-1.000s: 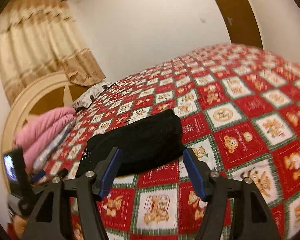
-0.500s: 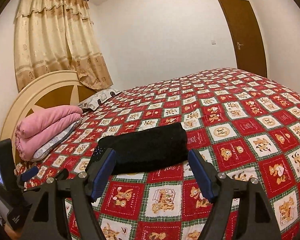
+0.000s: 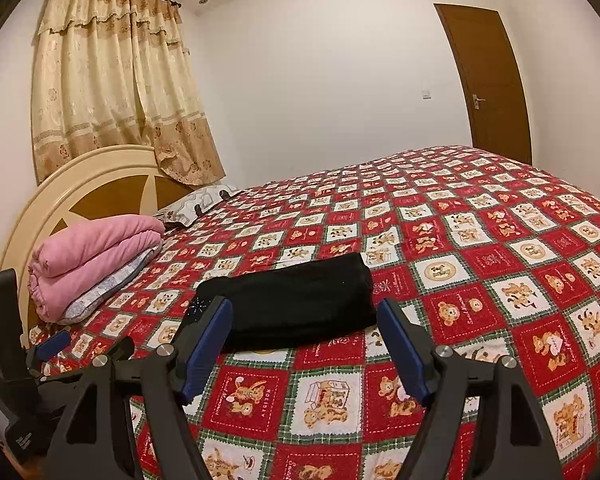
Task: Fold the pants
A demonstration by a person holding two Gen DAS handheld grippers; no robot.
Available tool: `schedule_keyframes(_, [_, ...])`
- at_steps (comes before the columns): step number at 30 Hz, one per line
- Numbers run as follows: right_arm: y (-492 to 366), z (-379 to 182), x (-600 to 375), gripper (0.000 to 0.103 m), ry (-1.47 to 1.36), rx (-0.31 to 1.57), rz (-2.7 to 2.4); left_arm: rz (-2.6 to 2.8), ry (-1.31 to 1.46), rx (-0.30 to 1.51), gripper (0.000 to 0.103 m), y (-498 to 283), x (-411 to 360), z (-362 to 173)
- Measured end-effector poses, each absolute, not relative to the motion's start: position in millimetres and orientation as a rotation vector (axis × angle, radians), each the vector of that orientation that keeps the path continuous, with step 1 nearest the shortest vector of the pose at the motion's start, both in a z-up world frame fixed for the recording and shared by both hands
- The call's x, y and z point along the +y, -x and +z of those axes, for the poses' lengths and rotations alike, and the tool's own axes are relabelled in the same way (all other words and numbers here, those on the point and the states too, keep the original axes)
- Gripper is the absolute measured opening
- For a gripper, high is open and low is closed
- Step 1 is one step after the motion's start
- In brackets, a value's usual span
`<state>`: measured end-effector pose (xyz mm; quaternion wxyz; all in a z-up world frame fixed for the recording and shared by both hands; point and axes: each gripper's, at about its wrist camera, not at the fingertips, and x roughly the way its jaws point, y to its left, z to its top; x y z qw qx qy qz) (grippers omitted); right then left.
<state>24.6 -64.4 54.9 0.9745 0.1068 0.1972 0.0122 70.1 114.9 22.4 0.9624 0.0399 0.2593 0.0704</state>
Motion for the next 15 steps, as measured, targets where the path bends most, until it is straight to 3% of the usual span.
schedule_keyframes(15, [-19.4, 56.6, -63.9, 0.077, -0.209, 0.381, 0.023, 0.134, -0.046, 0.536, 0.103, -69.9, 121.2, 21.4])
